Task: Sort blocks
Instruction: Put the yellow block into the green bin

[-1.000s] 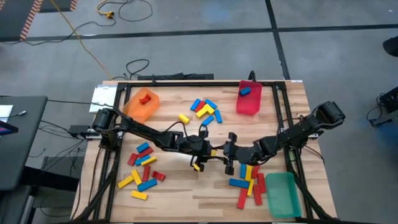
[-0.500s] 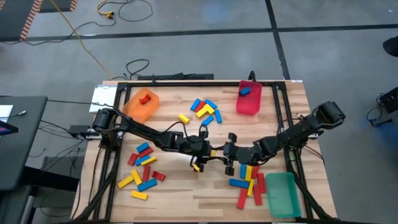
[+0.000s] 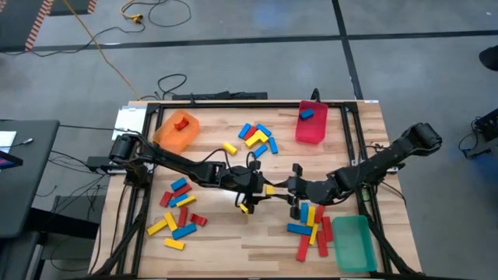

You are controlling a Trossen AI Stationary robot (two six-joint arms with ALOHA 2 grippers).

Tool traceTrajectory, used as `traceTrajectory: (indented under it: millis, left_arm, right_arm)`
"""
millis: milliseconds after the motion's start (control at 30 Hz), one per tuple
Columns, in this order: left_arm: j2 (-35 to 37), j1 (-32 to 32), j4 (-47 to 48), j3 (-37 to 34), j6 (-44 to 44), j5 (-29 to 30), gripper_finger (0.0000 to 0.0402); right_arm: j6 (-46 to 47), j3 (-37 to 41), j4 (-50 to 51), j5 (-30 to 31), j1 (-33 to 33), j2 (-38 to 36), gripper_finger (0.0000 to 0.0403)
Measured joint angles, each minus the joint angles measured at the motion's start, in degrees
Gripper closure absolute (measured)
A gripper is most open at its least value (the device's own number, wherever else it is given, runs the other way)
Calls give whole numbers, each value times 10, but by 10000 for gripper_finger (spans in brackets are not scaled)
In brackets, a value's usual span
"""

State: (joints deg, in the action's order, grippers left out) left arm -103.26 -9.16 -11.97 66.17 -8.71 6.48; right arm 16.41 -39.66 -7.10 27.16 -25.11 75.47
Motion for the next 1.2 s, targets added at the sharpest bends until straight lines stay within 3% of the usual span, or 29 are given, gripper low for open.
traceTrajectory:
  millis: [400, 767, 1033, 1200]
  left_arm:
    - [30, -3, 139, -1, 7, 7, 175]
    - [30, -26, 156, -19, 26, -1, 175]
    - [29, -36, 143, -26, 34, -3, 175]
    - [29, -38, 102, -26, 34, -46, 175]
  right_arm:
    - [112, 0, 202, -33, -75, -121, 271]
    - [402, 0, 413, -167, -206, -240, 271]
    - [652, 0, 474, -185, -335, -279, 271]
    - [784, 0, 489, -185, -409, -275, 271]
